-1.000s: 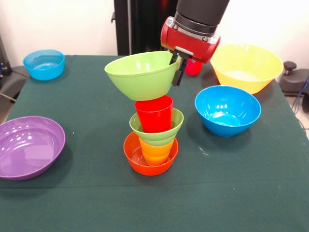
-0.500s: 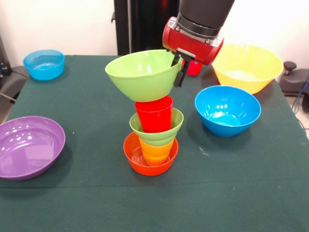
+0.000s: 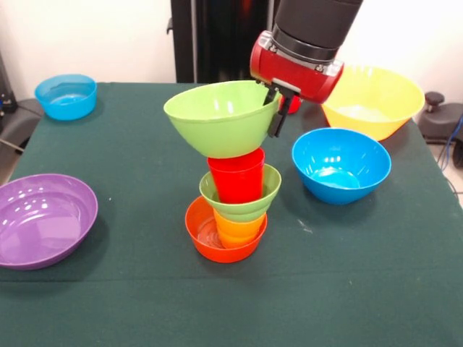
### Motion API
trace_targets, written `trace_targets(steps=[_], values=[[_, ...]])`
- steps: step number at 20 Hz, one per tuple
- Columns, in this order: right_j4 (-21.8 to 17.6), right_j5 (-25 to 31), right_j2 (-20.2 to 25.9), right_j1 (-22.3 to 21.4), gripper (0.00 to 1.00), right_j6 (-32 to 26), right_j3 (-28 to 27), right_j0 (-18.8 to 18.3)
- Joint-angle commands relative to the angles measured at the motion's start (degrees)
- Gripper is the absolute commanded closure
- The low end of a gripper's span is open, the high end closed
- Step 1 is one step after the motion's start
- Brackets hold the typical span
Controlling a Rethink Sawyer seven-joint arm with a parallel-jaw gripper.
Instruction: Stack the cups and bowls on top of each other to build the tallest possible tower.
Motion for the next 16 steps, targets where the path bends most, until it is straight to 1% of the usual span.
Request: trace_targets(steps=[1, 7, 10, 16], values=[[1.3, 5.1, 4.5, 2.4, 1.00, 4.0, -2.5, 1.5], [1.2, 5.0, 4.2, 2.7, 1.00, 4.0, -2.6, 1.9], [1.1, 4.1, 4.0, 2.4, 1.00, 4.1, -1.4, 1.9], [0.6, 4.6, 3.7, 2.2, 1.00, 3.3, -1.1, 1.9]])
